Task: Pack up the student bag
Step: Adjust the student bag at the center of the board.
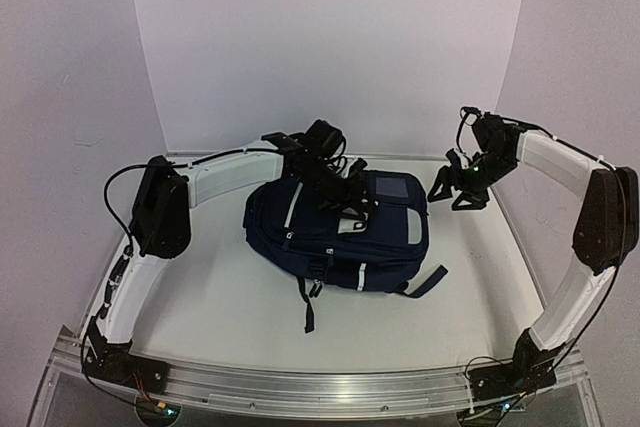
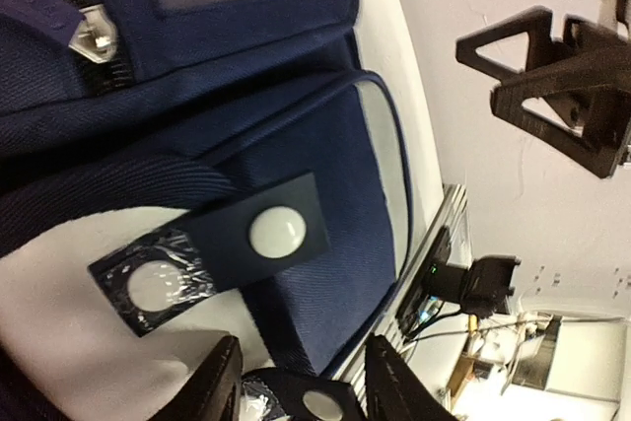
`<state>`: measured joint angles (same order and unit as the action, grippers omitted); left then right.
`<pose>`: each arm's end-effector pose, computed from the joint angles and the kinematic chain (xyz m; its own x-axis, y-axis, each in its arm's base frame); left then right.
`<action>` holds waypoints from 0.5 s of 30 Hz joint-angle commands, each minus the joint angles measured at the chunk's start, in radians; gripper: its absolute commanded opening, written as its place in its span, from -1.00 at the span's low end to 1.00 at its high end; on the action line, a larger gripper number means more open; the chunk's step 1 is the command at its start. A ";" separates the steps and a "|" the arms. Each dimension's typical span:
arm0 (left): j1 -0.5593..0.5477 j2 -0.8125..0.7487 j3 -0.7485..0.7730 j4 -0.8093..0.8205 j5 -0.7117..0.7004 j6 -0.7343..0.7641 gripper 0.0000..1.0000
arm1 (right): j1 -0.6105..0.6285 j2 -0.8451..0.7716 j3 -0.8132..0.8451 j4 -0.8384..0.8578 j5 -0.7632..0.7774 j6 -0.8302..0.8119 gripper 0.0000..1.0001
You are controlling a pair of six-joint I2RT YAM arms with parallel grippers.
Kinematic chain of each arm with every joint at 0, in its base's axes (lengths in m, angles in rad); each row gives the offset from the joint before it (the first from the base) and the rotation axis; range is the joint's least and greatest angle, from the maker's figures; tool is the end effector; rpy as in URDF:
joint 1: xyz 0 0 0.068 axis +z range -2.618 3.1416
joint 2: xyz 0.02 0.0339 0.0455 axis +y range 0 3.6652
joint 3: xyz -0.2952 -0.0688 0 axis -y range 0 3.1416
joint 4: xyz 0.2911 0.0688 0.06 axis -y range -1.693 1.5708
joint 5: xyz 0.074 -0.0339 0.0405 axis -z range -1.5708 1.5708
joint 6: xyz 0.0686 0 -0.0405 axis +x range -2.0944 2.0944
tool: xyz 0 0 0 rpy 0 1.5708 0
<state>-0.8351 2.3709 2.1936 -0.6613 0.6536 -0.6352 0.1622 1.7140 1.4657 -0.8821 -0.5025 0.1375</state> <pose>0.3817 -0.4838 0.2313 -0.9128 0.3065 -0.2698 0.3972 0.5134 -0.7607 0.4054 0.0998 0.2710 -0.9315 -0.0307 -0.3626 -0.2185 0.8439 0.4900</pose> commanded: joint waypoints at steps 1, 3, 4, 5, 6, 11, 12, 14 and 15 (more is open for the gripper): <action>-0.020 0.059 0.084 -0.036 0.032 0.030 0.16 | -0.003 -0.045 -0.020 -0.050 -0.074 -0.028 0.63; -0.022 0.070 0.126 -0.093 0.031 0.049 0.29 | -0.002 -0.055 -0.035 -0.052 -0.148 -0.020 0.67; -0.022 0.066 0.141 -0.122 0.025 0.059 0.33 | -0.001 -0.063 -0.048 -0.051 -0.183 -0.017 0.68; -0.022 0.052 0.148 -0.143 0.012 0.069 0.37 | -0.001 -0.074 -0.064 -0.048 -0.211 -0.016 0.70; -0.020 0.030 0.145 -0.156 -0.010 0.083 0.45 | 0.000 -0.085 -0.080 -0.045 -0.230 -0.016 0.73; 0.048 -0.111 0.051 -0.121 -0.029 0.073 0.89 | 0.004 -0.145 -0.169 -0.025 -0.304 -0.036 0.78; 0.071 -0.138 0.035 -0.117 -0.032 0.070 0.94 | 0.010 -0.162 -0.188 -0.014 -0.314 -0.038 0.78; 0.108 -0.171 0.020 -0.127 -0.063 0.075 0.99 | 0.030 -0.191 -0.207 0.008 -0.308 -0.036 0.79; 0.127 -0.184 0.015 -0.136 -0.089 0.081 0.99 | 0.041 -0.205 -0.214 0.016 -0.297 -0.034 0.79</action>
<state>-0.8065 2.3216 2.2262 -0.7670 0.6490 -0.5742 0.1686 1.5882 1.2774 -0.9054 -0.7552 0.1209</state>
